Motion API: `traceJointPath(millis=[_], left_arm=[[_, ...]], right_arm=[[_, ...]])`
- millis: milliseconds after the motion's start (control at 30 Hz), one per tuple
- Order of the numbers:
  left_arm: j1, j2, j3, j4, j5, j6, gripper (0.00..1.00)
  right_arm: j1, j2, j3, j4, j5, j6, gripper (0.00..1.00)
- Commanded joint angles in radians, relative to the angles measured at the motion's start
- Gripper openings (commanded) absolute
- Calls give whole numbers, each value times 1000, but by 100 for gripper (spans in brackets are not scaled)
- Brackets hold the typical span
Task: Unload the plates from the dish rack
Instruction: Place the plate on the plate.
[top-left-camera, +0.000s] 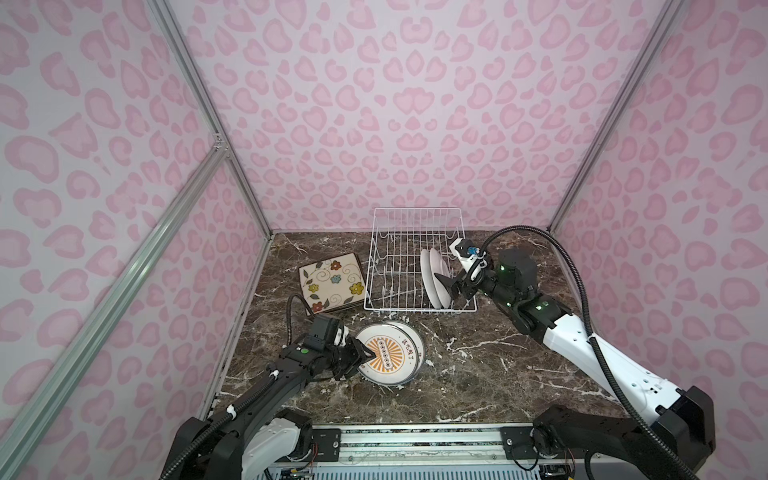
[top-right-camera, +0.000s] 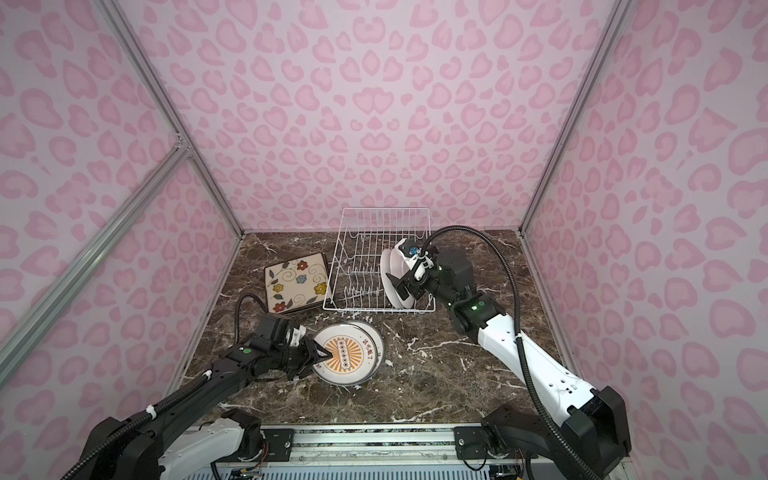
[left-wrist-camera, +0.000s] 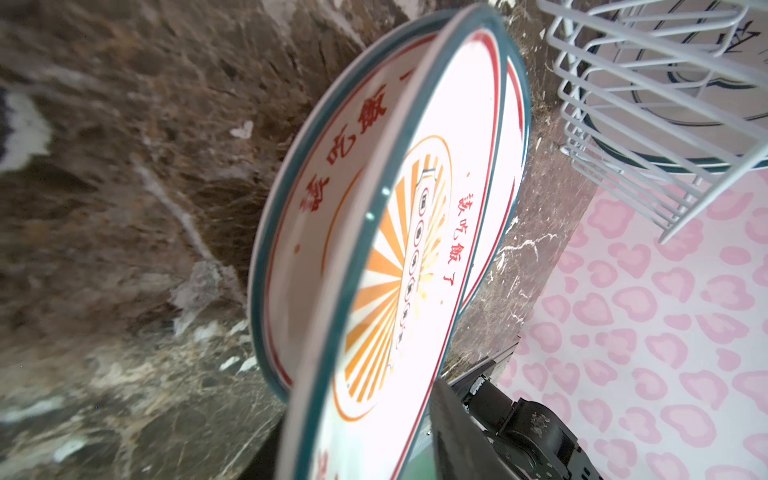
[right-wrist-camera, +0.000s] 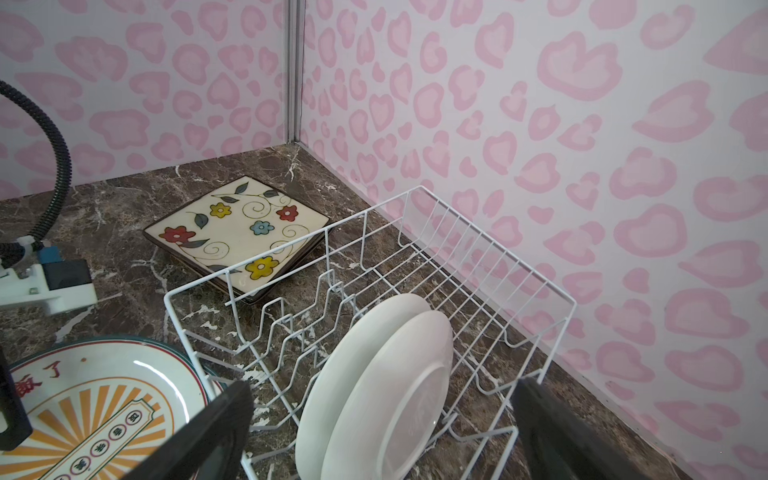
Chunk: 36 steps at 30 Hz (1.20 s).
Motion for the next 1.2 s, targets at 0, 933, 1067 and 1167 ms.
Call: traceJointPath(millis=[0,933,1067,1167], left_arm=[[-4,18,19,-27,-19,21,66],[-15,238,182,-115,-54,100,96],[-28,274,219,-137,-59,113,96],[-32,294,237,-162,-68,123,96]], right_arm=[[4,1,-10,39,7,8,99],[18,25,-17,36,49,12,99],[19,24,-20,34,50,9,99],[19,28,-19,33,50,4,99]])
